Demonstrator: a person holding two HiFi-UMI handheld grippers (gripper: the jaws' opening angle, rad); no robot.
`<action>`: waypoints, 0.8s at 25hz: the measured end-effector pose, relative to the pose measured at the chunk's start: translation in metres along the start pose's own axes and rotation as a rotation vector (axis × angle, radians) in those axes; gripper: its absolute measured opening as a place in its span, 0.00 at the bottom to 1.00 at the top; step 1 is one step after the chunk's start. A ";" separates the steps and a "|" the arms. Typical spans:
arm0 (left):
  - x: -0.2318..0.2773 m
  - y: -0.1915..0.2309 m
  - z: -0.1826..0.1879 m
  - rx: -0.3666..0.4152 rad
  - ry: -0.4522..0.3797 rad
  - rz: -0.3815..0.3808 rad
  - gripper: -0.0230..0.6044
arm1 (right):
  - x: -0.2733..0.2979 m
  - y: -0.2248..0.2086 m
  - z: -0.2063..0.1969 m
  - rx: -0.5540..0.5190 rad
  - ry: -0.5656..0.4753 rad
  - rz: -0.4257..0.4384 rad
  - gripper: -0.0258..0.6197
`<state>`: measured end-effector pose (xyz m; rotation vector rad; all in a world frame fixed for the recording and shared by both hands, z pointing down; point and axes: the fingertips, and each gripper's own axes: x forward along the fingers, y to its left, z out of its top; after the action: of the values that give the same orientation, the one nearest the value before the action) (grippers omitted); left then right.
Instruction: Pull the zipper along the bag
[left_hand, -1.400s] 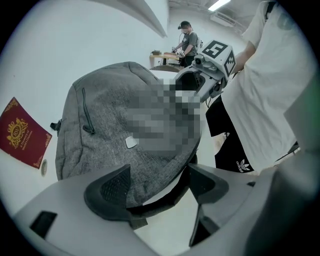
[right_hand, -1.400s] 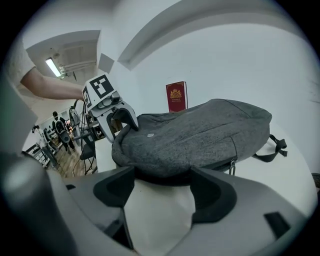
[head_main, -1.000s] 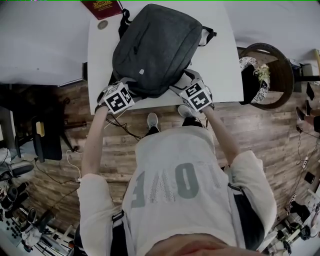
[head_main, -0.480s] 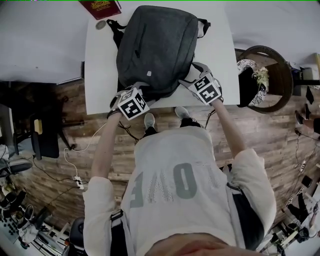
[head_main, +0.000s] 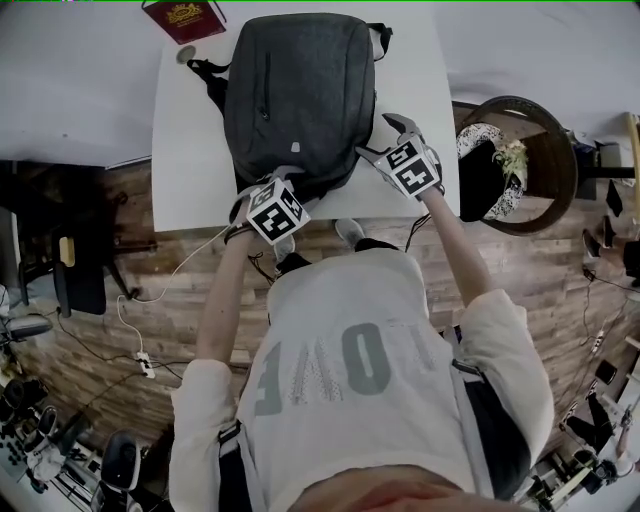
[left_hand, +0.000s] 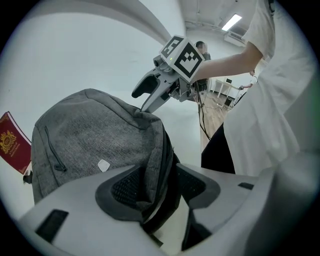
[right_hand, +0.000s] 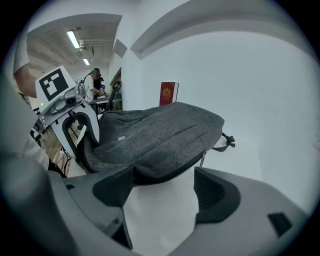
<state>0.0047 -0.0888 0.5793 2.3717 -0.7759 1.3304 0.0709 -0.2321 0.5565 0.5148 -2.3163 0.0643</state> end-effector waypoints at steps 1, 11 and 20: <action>0.002 0.000 0.003 -0.006 0.000 0.005 0.39 | 0.000 -0.003 -0.001 -0.002 -0.004 0.000 0.60; 0.001 0.001 0.007 0.007 -0.028 0.048 0.39 | -0.023 -0.036 0.002 -0.215 -0.025 -0.049 0.60; 0.002 0.001 0.006 -0.003 -0.026 0.034 0.39 | 0.027 -0.092 -0.004 -0.233 0.070 -0.265 0.60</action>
<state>0.0089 -0.0935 0.5784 2.3881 -0.8286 1.3136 0.0915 -0.3250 0.5677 0.6817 -2.1333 -0.3065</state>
